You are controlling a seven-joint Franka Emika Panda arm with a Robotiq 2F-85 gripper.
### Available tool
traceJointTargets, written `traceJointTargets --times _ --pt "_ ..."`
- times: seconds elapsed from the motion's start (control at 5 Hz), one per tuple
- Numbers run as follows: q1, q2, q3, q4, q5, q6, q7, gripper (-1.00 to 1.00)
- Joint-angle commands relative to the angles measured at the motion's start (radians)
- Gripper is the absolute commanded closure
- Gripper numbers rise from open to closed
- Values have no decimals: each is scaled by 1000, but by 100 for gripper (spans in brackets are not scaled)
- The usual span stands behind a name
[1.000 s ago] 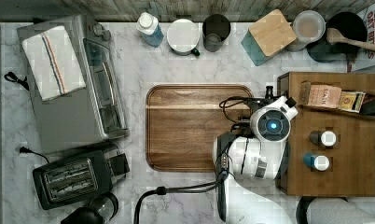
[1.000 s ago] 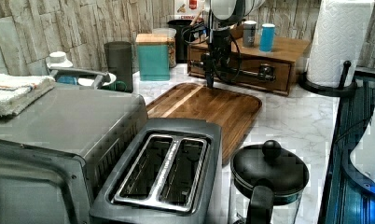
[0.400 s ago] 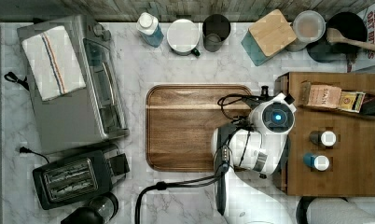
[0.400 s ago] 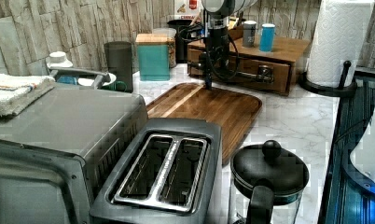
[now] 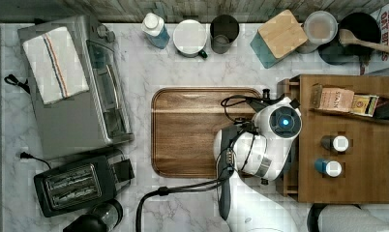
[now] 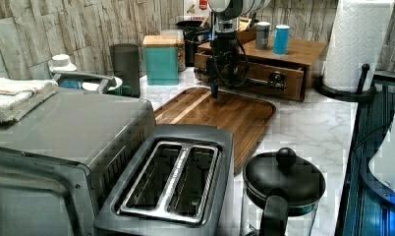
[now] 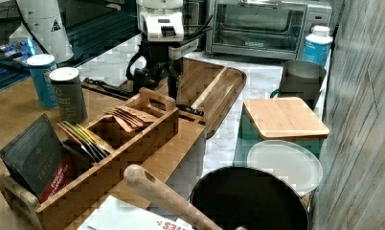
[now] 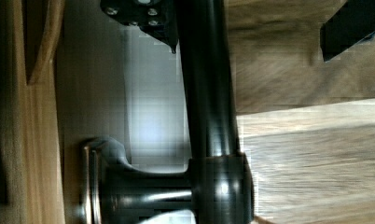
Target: Open the drawer.
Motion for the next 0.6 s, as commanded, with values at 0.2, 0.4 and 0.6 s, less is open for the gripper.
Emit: traceJointTargets --times 0.2,0.4,0.6 --pt "190 -58 147 -135 21 41 116 -100" --pt "218 -69 169 -136 44 15 139 -100" --pt "243 -84 189 -145 67 12 149 -100"
